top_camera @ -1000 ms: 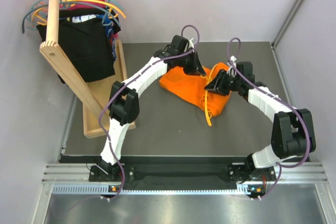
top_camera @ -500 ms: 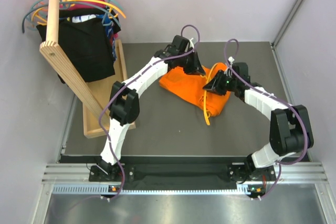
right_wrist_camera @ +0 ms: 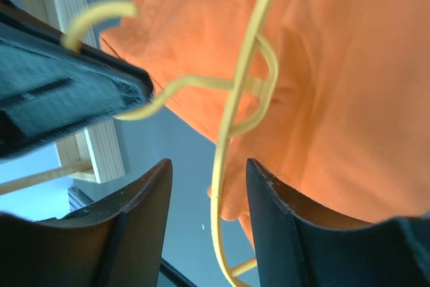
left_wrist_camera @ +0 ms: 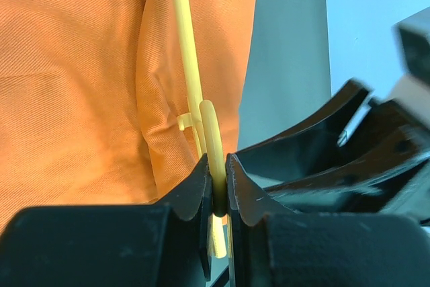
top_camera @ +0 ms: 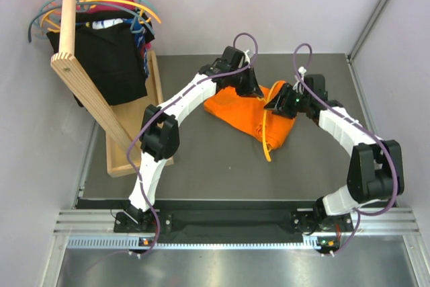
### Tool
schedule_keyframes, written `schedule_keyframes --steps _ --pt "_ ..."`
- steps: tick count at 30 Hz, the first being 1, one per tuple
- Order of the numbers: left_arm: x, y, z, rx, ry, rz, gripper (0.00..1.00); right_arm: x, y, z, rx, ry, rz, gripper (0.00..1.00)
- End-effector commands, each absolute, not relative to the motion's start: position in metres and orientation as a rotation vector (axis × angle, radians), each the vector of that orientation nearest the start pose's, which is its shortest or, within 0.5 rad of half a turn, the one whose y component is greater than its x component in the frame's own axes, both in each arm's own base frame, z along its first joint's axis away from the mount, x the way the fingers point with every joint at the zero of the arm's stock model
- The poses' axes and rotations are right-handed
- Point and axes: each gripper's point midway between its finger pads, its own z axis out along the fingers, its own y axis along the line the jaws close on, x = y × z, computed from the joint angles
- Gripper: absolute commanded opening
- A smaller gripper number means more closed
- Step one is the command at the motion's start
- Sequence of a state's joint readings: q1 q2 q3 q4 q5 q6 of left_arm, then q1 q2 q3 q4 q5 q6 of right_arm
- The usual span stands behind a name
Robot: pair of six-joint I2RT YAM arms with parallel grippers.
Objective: Place the trousers on the hanger
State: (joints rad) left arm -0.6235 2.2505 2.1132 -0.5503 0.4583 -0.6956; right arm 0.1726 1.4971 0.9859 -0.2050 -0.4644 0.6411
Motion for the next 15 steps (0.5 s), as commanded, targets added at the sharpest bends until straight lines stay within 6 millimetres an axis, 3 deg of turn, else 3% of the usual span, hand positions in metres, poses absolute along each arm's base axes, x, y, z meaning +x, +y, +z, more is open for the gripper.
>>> schedule_keyframes --steps 1,10,15 --pt "0.416 -0.431 0.222 0.243 2.358 -1.221 0.0 0.381 0.159 0.171 0.198 2.287 0.907 0.48" --pt "0.416 -0.432 0.224 0.245 2.354 -1.235 0.0 0.4 0.166 0.156 0.197 2.296 0.936 0.31" --pt "0.414 -0.432 0.227 0.254 2.349 -1.239 0.0 0.41 0.166 0.155 0.199 2.27 0.925 0.3"
